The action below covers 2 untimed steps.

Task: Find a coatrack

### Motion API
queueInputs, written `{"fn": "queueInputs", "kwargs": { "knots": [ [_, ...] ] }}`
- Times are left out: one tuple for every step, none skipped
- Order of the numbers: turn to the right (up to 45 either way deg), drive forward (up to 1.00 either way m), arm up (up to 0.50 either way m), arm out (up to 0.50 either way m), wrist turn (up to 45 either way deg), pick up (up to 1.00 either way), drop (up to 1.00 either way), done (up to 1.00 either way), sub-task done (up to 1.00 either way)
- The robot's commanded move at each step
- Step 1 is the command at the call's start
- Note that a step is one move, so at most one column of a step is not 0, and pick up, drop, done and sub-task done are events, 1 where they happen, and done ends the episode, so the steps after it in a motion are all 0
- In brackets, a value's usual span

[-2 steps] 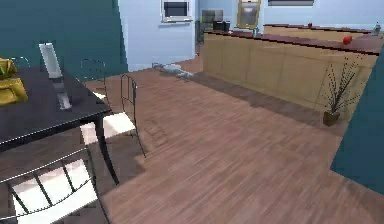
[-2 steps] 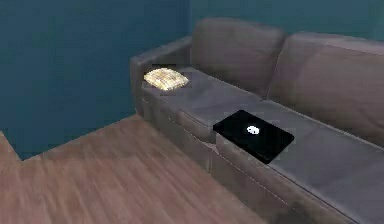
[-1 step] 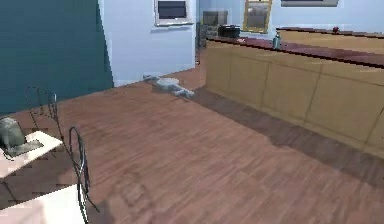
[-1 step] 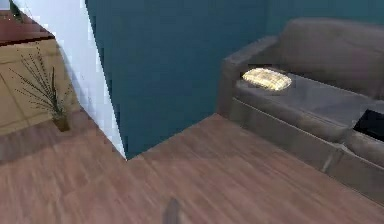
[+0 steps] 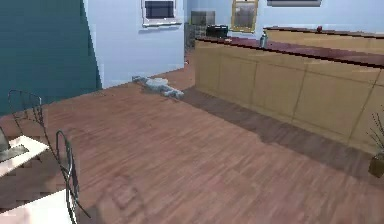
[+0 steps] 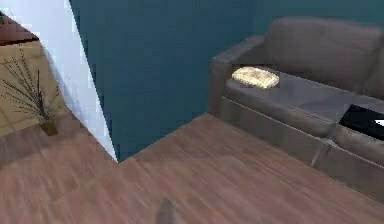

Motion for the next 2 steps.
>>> {"fn": "queueInputs", "kwargs": {
  "knots": [
    [0.0,0.95,0.0,0.0,0.0,0.0,0.0,0.0,0.0],
    [42.0,0.0,0.0,0.0,0.0,0.0,0.0,0.0,0.0]
  ]
}}
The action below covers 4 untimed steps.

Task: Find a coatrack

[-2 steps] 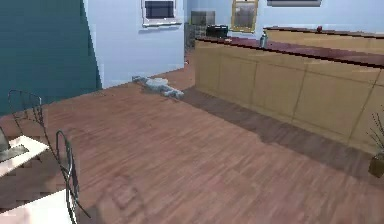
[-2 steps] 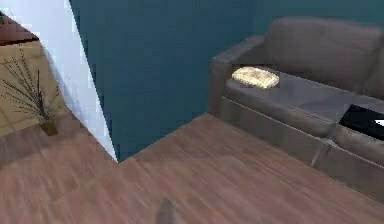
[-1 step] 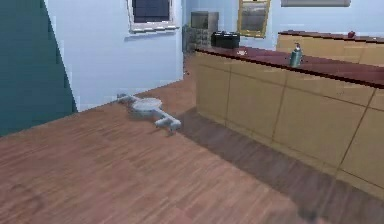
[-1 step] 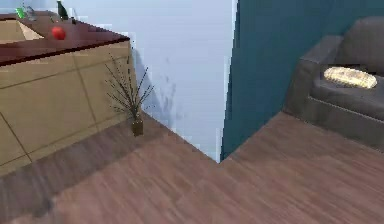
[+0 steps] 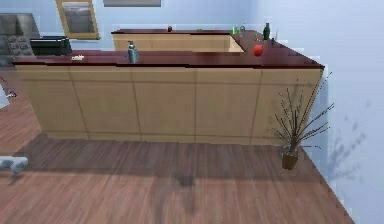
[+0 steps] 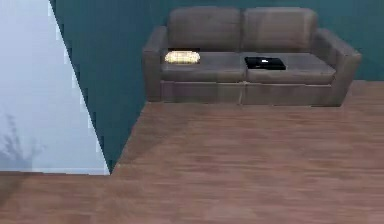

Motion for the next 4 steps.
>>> {"fn": "queueInputs", "kwargs": {
  "knots": [
    [0.0,0.05,0.0,0.0,0.0,0.0,0.0,0.0,0.0],
    [-45.0,0.0,0.0,0.0,0.0,0.0,0.0,0.0,0.0],
    [-9.0,0.0,0.0,0.0,0.0,0.0,0.0,0.0,0.0],
    [0.0,1.0,0.0,0.0,0.0,0.0,0.0,0.0,0.0]
  ]
}}
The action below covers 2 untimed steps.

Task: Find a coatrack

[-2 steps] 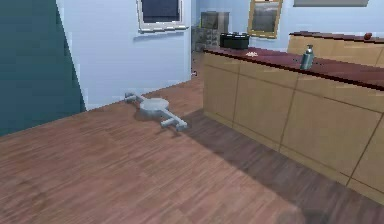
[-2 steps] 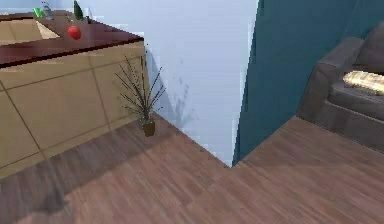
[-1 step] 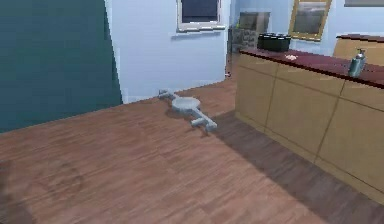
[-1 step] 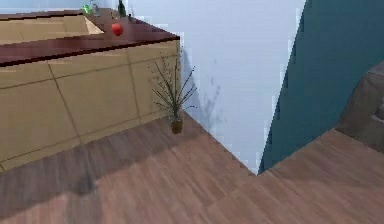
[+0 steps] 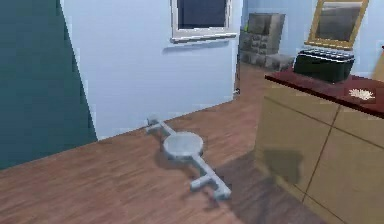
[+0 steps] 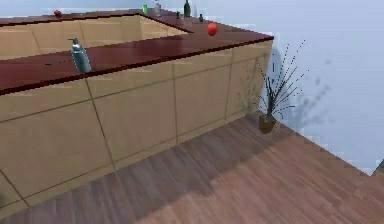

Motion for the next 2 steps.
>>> {"fn": "queueInputs", "kwargs": {
  "knots": [
    [0.0,0.3,0.0,0.0,0.0,0.0,0.0,0.0,0.0],
    [0.0,0.0,0.0,0.0,0.0,0.0,0.0,1.0,0.0]
  ]
}}
